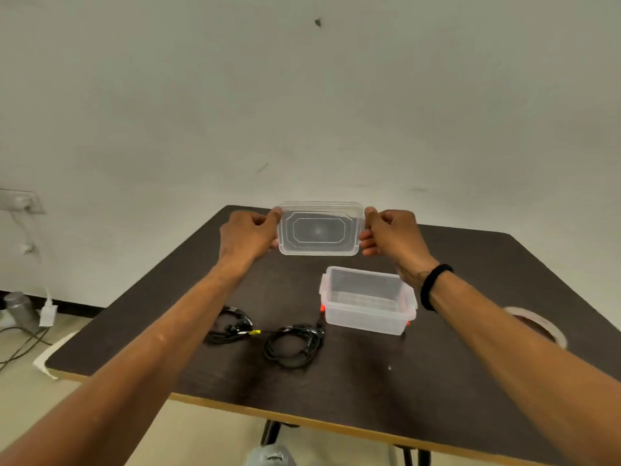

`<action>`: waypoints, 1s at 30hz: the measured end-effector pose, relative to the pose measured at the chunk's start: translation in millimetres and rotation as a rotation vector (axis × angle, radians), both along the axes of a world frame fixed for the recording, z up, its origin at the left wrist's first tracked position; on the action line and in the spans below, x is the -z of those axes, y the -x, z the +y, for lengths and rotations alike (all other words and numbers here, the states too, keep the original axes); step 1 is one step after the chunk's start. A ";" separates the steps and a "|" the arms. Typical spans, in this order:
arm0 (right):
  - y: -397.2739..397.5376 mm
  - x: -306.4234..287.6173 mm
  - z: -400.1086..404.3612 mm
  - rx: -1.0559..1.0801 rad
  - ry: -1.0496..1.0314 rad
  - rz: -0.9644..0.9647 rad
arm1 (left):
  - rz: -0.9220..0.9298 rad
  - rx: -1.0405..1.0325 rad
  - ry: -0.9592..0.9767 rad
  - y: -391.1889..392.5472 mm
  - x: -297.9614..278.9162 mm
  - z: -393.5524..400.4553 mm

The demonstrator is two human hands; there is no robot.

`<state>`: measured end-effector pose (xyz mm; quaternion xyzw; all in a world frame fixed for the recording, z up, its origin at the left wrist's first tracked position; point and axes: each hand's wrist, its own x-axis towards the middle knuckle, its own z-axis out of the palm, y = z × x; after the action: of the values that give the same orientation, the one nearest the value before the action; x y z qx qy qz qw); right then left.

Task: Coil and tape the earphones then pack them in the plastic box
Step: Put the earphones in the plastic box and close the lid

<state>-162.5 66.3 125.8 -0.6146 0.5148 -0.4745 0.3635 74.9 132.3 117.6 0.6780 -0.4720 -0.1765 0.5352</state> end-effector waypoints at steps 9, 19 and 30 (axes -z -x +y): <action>-84.0 17.1 -37.5 -0.216 -0.111 0.121 | 0.120 -0.122 -0.051 -75.7 43.3 11.1; -114.9 51.0 -41.5 -0.288 0.087 0.783 | -0.017 -0.165 -0.275 -103.2 80.1 17.9; -96.0 26.5 18.2 -0.634 0.385 1.038 | -0.420 0.115 -0.563 -110.2 60.1 57.9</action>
<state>-66.6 84.6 99.4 -0.9412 0.3227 -0.0685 0.0726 185.1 190.2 57.6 0.7927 -0.5419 -0.1863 0.2080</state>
